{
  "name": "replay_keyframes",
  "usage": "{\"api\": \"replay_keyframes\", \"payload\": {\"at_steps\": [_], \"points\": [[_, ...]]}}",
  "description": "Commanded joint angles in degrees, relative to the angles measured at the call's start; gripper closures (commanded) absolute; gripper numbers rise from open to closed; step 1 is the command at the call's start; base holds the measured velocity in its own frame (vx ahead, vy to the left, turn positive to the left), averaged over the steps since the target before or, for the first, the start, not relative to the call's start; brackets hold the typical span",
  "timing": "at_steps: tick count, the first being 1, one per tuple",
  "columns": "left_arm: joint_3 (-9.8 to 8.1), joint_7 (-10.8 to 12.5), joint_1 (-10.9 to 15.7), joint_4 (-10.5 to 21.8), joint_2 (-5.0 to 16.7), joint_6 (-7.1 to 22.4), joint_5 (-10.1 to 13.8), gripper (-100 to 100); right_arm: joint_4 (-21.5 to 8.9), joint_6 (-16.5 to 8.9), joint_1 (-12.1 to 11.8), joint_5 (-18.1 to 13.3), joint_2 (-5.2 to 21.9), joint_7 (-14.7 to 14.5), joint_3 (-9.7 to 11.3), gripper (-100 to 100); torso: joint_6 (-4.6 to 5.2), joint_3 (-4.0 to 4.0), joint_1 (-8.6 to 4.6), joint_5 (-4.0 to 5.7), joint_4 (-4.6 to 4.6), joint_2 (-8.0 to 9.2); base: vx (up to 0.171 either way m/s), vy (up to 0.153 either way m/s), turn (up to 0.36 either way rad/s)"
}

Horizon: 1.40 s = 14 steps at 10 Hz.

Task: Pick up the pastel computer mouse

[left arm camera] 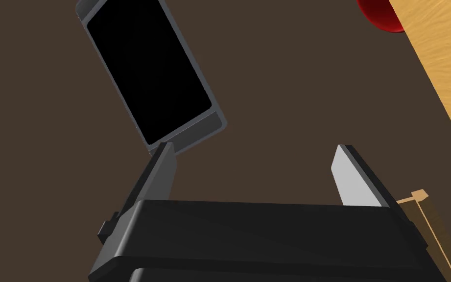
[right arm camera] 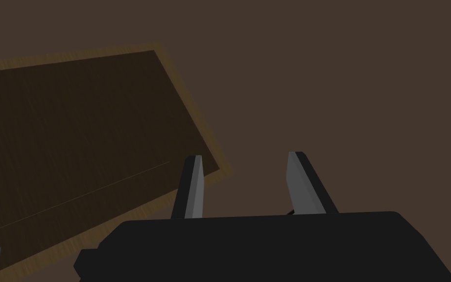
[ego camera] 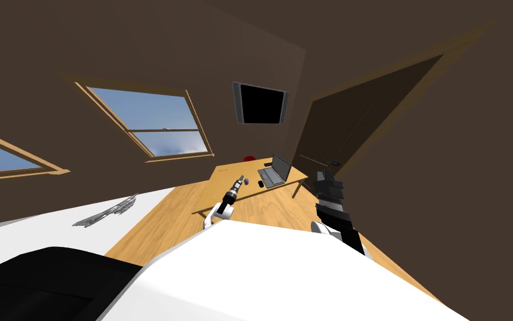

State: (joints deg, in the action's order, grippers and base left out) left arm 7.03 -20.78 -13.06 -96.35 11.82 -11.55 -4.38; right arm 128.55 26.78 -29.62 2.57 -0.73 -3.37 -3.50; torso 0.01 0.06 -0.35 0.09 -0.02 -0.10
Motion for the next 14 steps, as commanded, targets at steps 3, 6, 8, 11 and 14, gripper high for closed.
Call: {"api": "replay_keyframes", "payload": {"at_steps": [3,6,8,11,14], "points": [[0.84,-1.42,2.08,5.98,0.79,2.41,-0.22,-100,0.00,0.00,0.00,0.00,0.00,0.00,0.00,0,0.00,-0.03,0.08,-0.02,0.01,0.05,0.002,-0.068,-0.007],[2.04,-3.14,4.41,10.95,2.28,5.97,-0.59,-100,0.00,0.00,0.00,0.00,0.00,0.00,0.00,0,-0.02,0.00,0.13,-0.02,0.00,0.00,0.022,-0.074,-0.019],[2.63,-3.98,5.54,13.95,3.12,7.73,-0.82,-100,0.00,0.00,0.00,0.00,0.00,0.00,0.00,0,-0.01,0.00,0.13,-0.02,0.00,-0.01,0.018,-0.067,-0.023],[3.79,-5.61,7.75,18.85,5.03,11.14,-1.35,-100,0.00,0.00,0.00,0.00,0.00,0.00,0.00,0,0.00,0.01,0.13,-0.02,0.00,-0.02,0.032,-0.074,-0.044],[4.35,-6.39,8.81,23.05,6.09,12.79,-1.65,-100,0.00,0.00,0.00,0.00,0.00,0.00,0.00,0,-0.02,0.03,0.11,-0.01,-0.01,-0.06,0.034,-0.067,-0.030]]}}
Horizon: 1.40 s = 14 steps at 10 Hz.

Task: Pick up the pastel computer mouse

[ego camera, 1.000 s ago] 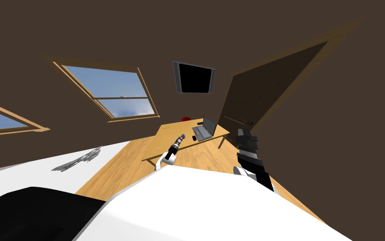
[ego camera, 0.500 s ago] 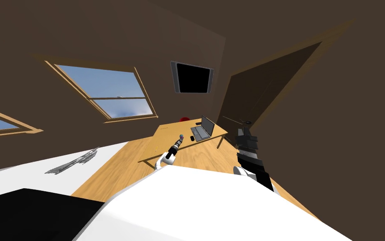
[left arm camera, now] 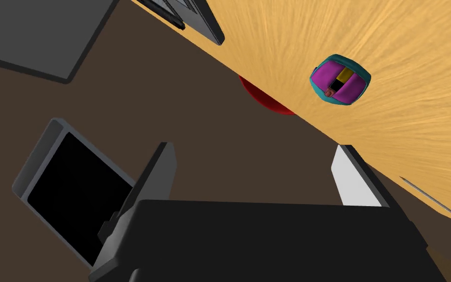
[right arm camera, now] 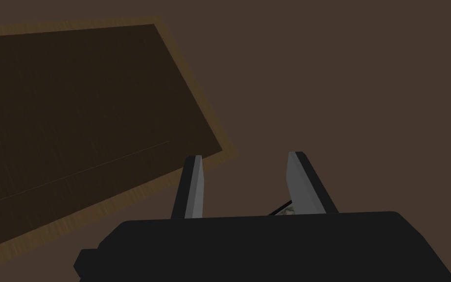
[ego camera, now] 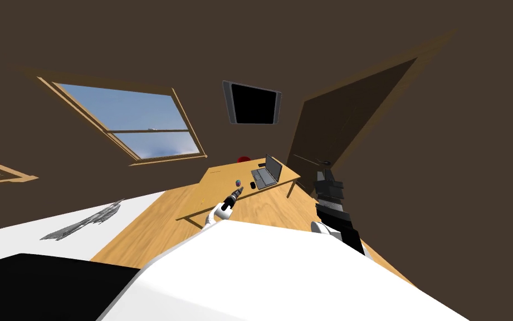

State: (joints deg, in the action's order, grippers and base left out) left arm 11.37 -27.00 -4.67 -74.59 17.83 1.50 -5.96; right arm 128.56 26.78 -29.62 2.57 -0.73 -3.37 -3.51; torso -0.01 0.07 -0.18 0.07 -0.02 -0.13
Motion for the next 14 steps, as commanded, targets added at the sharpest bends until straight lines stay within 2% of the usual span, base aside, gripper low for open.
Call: {"api": "replay_keyframes", "payload": {"at_steps": [1,4,6,7,9,11,14], "points": [[0.54,-0.93,1.44,2.86,1.21,1.33,-0.38,-100,0.00,0.00,0.00,0.00,0.00,0.00,0.00,0,0.00,0.00,0.00,0.00,0.00,0.00,0.036,-0.061,-0.061],[1.07,-1.65,2.41,6.60,2.40,2.86,-0.70,-100,0.00,0.00,0.00,0.00,0.00,0.00,0.00,0,0.01,0.01,0.00,0.00,0.00,-0.02,0.033,-0.049,-0.037],[2.08,-2.99,4.17,11.37,4.89,5.66,-1.37,-100,0.00,0.00,0.00,0.00,0.00,0.00,0.00,0,0.00,0.03,0.03,-0.01,-0.01,-0.05,0.054,-0.060,-0.084],[2.08,-2.99,4.17,11.55,4.89,5.73,-1.37,-100,0.00,0.00,0.00,0.00,0.00,0.00,0.00,0,0.01,0.05,-0.04,0.01,-0.02,-0.10,0.050,-0.058,-0.033],[3.06,-4.18,5.66,15.79,7.38,8.30,-2.03,-100,0.00,0.00,0.00,0.00,0.00,0.00,0.00,0,0.00,0.04,0.01,0.01,-0.01,-0.08,0.067,-0.057,-0.088],[3.06,-4.18,5.66,16.04,7.38,8.30,-2.03,-100,0.00,0.00,-0.01,0.00,0.00,0.00,0.00,0,-0.01,0.09,0.04,-0.01,-0.04,-0.15,0.051,-0.029,-0.011],[4.39,-5.70,7.43,21.69,10.77,11.49,-2.94,-100,0.00,0.00,0.00,0.00,0.00,0.00,0.00,0,0.01,0.05,0.10,-0.02,-0.01,-0.10,0.071,-0.037,-0.103]]}}
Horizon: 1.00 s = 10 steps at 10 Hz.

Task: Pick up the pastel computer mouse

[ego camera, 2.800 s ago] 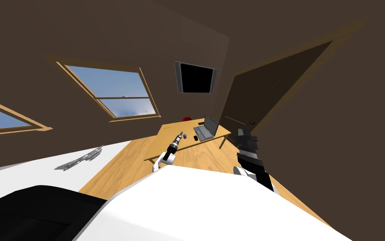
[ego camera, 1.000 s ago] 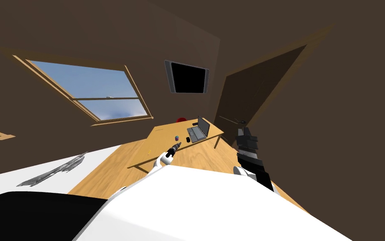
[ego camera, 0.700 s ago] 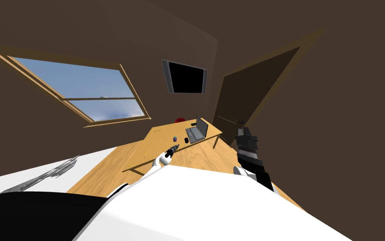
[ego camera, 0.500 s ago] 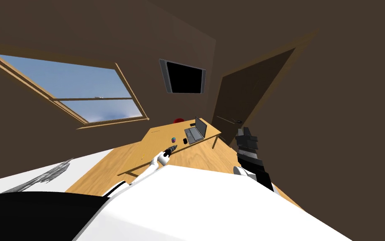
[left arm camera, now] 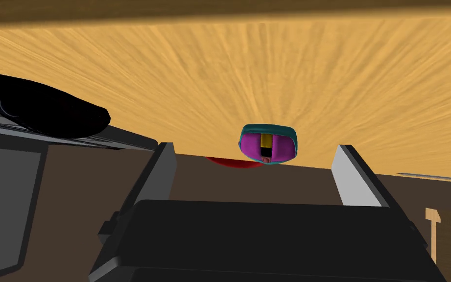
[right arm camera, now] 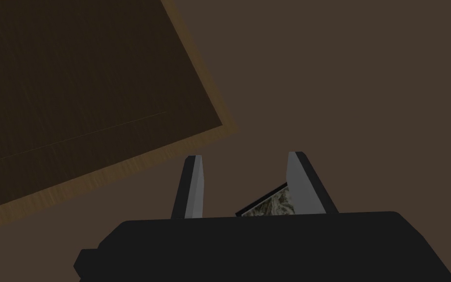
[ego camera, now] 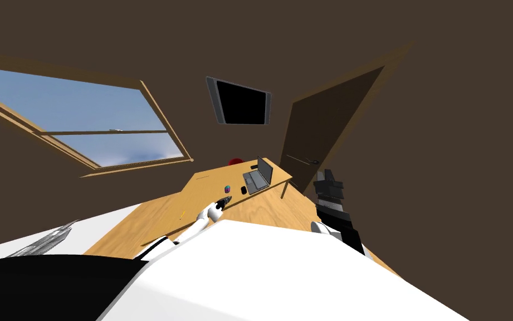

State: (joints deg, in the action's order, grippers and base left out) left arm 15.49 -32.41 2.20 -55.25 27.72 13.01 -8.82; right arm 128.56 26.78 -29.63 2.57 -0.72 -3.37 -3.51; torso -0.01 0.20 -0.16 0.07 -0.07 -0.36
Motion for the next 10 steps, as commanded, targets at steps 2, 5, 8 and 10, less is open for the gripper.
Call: {"api": "replay_keyframes", "payload": {"at_steps": [2,5,8,10], "points": [[0.27,-0.28,0.56,2.35,0.87,-0.02,-0.08,-100,0.00,0.00,0.00,0.00,0.00,0.00,0.00,0,-0.01,0.00,0.02,0.00,-0.01,0.02,0.064,-0.033,-0.004],[1.31,-1.41,1.80,6.48,3.41,2.30,-0.80,-100,0.00,0.00,0.00,0.00,0.00,0.00,0.00,0,0.00,-0.01,0.09,-0.02,0.00,0.04,0.087,-0.023,-0.091],[1.79,-1.90,2.33,8.24,4.39,3.28,-1.12,-100,0.00,0.00,0.00,0.00,0.00,0.00,0.00,0,0.00,-0.05,0.13,-0.03,0.02,0.11,0.078,-0.006,-0.054],[2.06,-2.14,2.62,9.06,4.69,3.73,-1.28,-100,0.00,0.00,0.00,0.00,0.01,0.00,-0.01,0,0.00,0.06,0.23,-0.05,-0.02,-0.10,0.133,0.019,-0.066]]}}
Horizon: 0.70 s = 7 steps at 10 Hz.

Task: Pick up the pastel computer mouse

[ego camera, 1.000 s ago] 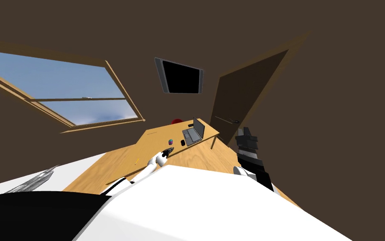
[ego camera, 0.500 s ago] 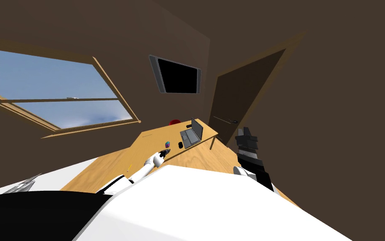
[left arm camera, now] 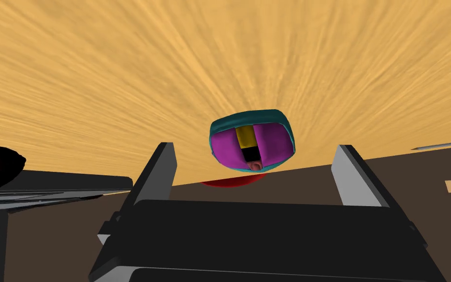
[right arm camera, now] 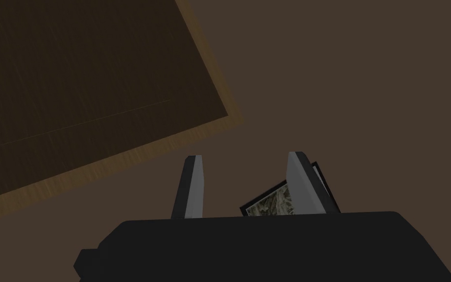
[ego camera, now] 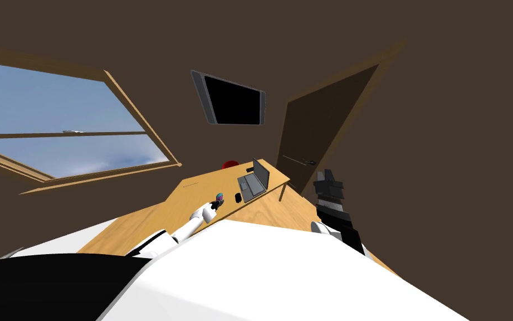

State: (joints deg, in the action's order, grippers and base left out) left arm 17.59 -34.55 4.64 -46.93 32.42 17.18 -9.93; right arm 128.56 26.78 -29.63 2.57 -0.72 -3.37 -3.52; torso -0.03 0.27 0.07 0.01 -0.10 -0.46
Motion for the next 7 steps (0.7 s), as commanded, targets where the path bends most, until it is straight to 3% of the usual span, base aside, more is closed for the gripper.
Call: {"api": "replay_keyframes", "payload": {"at_steps": [1,2,3,4,7], "points": [[0.00,0.00,0.00,0.00,0.00,0.00,0.00,-100,0.00,0.00,0.00,0.00,0.00,0.00,0.00,0,0.00,0.00,0.00,0.00,0.00,0.00,0.049,0.007,-0.006],[0.00,-0.02,0.06,0.13,0.01,-0.07,-0.01,0,0.00,0.00,0.01,0.00,0.00,0.00,0.00,0,-0.01,-0.11,-0.04,0.00,0.04,0.21,0.010,0.002,0.001],[-1.34,1.72,-2.55,-0.92,-0.02,-1.87,-2.87,-100,0.00,0.00,0.01,0.00,0.00,0.00,0.00,0,-0.01,-0.21,-0.06,0.01,0.07,0.37,0.087,0.001,0.050],[-2.67,3.46,-4.29,-1.95,-0.04,-3.62,-4.30,-100,0.00,0.00,0.00,0.00,0.00,0.00,0.00,0,-0.04,-0.14,-0.06,0.01,0.05,0.23,0.179,-0.021,0.109],[-4.01,5.19,-7.76,-2.98,-0.07,-5.49,-8.86,-100,0.00,0.00,-0.01,0.00,0.00,0.00,0.00,0,-0.02,0.04,-0.18,0.04,-0.02,-0.06,0.138,-0.030,0.034]]}}
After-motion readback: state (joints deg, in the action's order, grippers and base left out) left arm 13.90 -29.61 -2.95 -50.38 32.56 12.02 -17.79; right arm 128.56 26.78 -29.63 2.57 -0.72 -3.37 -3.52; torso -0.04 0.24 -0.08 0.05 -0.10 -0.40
